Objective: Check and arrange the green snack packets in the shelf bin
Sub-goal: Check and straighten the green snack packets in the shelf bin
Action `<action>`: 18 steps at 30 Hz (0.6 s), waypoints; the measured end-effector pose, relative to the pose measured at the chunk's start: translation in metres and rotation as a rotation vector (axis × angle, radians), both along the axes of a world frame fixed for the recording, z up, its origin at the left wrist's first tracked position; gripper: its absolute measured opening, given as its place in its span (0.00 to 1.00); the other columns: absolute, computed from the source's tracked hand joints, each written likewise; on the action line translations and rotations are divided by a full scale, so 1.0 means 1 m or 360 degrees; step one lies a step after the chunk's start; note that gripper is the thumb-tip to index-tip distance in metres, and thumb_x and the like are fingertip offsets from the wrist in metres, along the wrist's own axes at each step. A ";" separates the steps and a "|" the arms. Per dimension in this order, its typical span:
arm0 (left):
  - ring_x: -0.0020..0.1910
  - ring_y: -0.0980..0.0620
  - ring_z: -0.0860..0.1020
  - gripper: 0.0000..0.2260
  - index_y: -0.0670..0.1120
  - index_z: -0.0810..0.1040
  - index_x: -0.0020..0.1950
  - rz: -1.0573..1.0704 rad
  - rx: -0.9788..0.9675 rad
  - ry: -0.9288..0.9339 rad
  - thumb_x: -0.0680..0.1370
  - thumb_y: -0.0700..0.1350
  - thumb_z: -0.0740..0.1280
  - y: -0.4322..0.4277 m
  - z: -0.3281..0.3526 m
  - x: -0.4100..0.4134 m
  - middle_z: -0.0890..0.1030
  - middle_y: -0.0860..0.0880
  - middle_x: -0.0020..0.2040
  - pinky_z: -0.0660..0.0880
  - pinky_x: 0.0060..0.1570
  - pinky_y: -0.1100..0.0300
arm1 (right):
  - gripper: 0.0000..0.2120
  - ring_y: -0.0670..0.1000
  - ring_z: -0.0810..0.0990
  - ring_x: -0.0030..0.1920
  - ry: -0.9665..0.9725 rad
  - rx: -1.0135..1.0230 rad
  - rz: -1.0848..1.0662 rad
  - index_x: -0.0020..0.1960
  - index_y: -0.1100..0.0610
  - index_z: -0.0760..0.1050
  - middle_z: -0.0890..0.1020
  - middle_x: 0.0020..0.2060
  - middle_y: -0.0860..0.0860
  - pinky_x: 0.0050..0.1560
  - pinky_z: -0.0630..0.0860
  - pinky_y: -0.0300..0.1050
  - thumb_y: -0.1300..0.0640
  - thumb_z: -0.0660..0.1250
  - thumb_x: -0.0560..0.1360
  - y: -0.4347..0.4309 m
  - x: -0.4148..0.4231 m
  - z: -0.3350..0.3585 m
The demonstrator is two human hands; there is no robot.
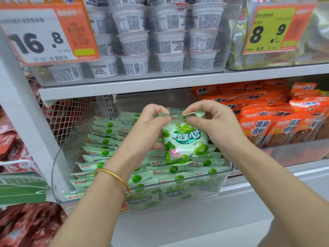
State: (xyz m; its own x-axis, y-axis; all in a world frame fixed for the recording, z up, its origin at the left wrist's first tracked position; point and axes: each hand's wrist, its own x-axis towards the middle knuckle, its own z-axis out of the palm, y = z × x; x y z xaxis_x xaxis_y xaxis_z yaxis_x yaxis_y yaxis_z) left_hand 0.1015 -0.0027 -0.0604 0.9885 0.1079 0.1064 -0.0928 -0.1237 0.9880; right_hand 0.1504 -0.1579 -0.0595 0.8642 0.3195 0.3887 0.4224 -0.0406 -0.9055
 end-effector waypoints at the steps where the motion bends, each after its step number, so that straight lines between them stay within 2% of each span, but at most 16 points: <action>1: 0.37 0.49 0.78 0.05 0.52 0.72 0.50 -0.0020 0.0085 -0.0042 0.80 0.42 0.61 0.000 0.000 -0.001 0.76 0.44 0.40 0.76 0.38 0.51 | 0.11 0.47 0.78 0.37 0.0012 0.0014 -0.0006 0.39 0.51 0.80 0.80 0.35 0.47 0.41 0.77 0.46 0.68 0.71 0.70 0.000 0.000 0.000; 4: 0.34 0.49 0.77 0.07 0.53 0.73 0.49 -0.0005 0.0256 -0.0183 0.80 0.41 0.61 -0.001 0.000 -0.003 0.78 0.42 0.39 0.74 0.33 0.56 | 0.10 0.53 0.82 0.39 0.0037 0.0022 -0.0002 0.41 0.51 0.80 0.83 0.38 0.55 0.43 0.80 0.49 0.67 0.72 0.69 -0.001 0.000 -0.002; 6: 0.31 0.51 0.76 0.08 0.53 0.74 0.46 0.0088 0.0262 -0.0200 0.80 0.39 0.61 0.001 -0.002 -0.001 0.78 0.45 0.34 0.72 0.29 0.59 | 0.11 0.59 0.81 0.41 0.0028 0.0000 -0.0019 0.42 0.52 0.80 0.82 0.41 0.60 0.44 0.80 0.52 0.67 0.72 0.69 -0.001 0.000 -0.003; 8: 0.31 0.49 0.75 0.09 0.54 0.74 0.45 0.0188 0.0253 -0.0191 0.80 0.39 0.62 0.004 -0.004 0.001 0.77 0.43 0.34 0.71 0.30 0.57 | 0.11 0.54 0.80 0.39 0.0059 0.0009 -0.0019 0.43 0.53 0.78 0.80 0.39 0.55 0.41 0.80 0.45 0.68 0.72 0.69 -0.003 0.001 -0.003; 11: 0.36 0.45 0.74 0.09 0.57 0.74 0.44 0.0306 0.0265 -0.0168 0.80 0.43 0.63 0.009 -0.006 0.001 0.77 0.32 0.42 0.73 0.35 0.49 | 0.08 0.46 0.80 0.35 0.0156 0.0072 0.0011 0.43 0.58 0.77 0.81 0.37 0.52 0.36 0.77 0.36 0.70 0.70 0.70 -0.006 -0.002 -0.002; 14: 0.37 0.45 0.76 0.07 0.53 0.73 0.45 0.0331 0.0246 -0.0122 0.80 0.42 0.61 0.008 -0.006 -0.001 0.78 0.32 0.45 0.73 0.34 0.53 | 0.07 0.46 0.82 0.35 0.0238 0.0111 0.0014 0.41 0.60 0.77 0.82 0.39 0.55 0.36 0.77 0.36 0.71 0.70 0.70 -0.008 -0.005 -0.001; 18: 0.38 0.45 0.77 0.07 0.52 0.72 0.44 0.0311 0.0283 -0.0088 0.81 0.42 0.60 0.005 0.003 -0.015 0.78 0.38 0.43 0.77 0.41 0.43 | 0.10 0.49 0.83 0.36 0.0439 0.0260 0.0171 0.36 0.59 0.75 0.82 0.41 0.56 0.38 0.79 0.40 0.73 0.69 0.69 -0.012 -0.011 0.005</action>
State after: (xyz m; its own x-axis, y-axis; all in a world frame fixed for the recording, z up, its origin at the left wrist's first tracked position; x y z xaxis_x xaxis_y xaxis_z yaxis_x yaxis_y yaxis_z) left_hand 0.0869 0.0025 -0.0576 0.9428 0.2710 0.1939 -0.1033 -0.3156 0.9433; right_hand 0.1391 -0.1699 -0.0542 0.9088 0.3669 0.1988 0.1548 0.1461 -0.9771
